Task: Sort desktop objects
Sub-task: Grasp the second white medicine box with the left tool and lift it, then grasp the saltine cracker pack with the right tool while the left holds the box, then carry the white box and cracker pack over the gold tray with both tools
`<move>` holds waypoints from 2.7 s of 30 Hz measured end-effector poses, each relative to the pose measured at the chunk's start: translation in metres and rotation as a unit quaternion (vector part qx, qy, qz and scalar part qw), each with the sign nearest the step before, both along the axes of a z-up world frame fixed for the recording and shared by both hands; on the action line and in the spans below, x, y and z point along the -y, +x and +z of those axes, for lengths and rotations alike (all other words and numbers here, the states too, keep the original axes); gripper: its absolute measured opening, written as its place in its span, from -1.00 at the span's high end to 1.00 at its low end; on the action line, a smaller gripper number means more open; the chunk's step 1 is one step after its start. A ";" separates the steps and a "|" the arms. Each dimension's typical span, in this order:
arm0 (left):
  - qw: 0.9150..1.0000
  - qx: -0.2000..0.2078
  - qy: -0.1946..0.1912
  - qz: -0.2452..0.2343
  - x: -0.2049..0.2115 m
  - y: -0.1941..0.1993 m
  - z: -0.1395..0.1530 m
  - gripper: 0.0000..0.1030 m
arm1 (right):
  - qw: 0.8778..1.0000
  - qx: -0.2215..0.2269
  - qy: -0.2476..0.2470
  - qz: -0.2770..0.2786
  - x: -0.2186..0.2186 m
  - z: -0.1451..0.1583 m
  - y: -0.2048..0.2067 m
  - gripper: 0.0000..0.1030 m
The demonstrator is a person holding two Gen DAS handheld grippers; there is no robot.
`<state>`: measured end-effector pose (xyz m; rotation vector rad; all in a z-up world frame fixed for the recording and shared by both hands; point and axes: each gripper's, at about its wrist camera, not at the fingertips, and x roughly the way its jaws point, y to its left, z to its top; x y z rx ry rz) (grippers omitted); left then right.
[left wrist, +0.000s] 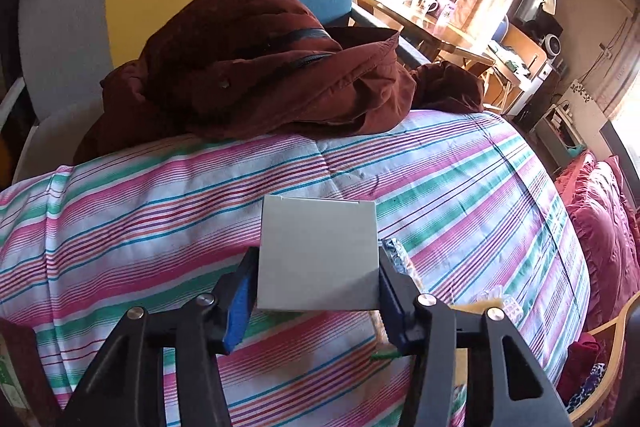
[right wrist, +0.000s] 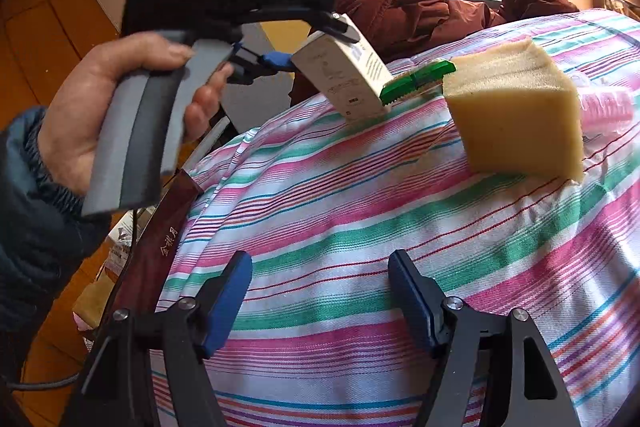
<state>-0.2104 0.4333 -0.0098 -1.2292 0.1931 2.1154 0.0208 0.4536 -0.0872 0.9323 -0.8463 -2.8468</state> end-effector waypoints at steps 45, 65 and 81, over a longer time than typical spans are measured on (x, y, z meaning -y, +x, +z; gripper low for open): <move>0.994 -0.021 0.104 -0.003 0.160 0.136 -0.073 -0.21 | 0.972 0.118 0.202 -0.027 -0.046 0.079 -0.088 -0.39; 0.989 0.007 0.147 -0.003 0.168 0.129 -0.077 -0.24 | 0.910 0.329 0.250 0.034 -0.068 0.028 -0.197 0.06; 0.989 0.011 0.147 -0.003 0.169 0.127 -0.077 -0.24 | 0.946 0.242 0.204 0.078 -0.016 0.038 -0.107 0.06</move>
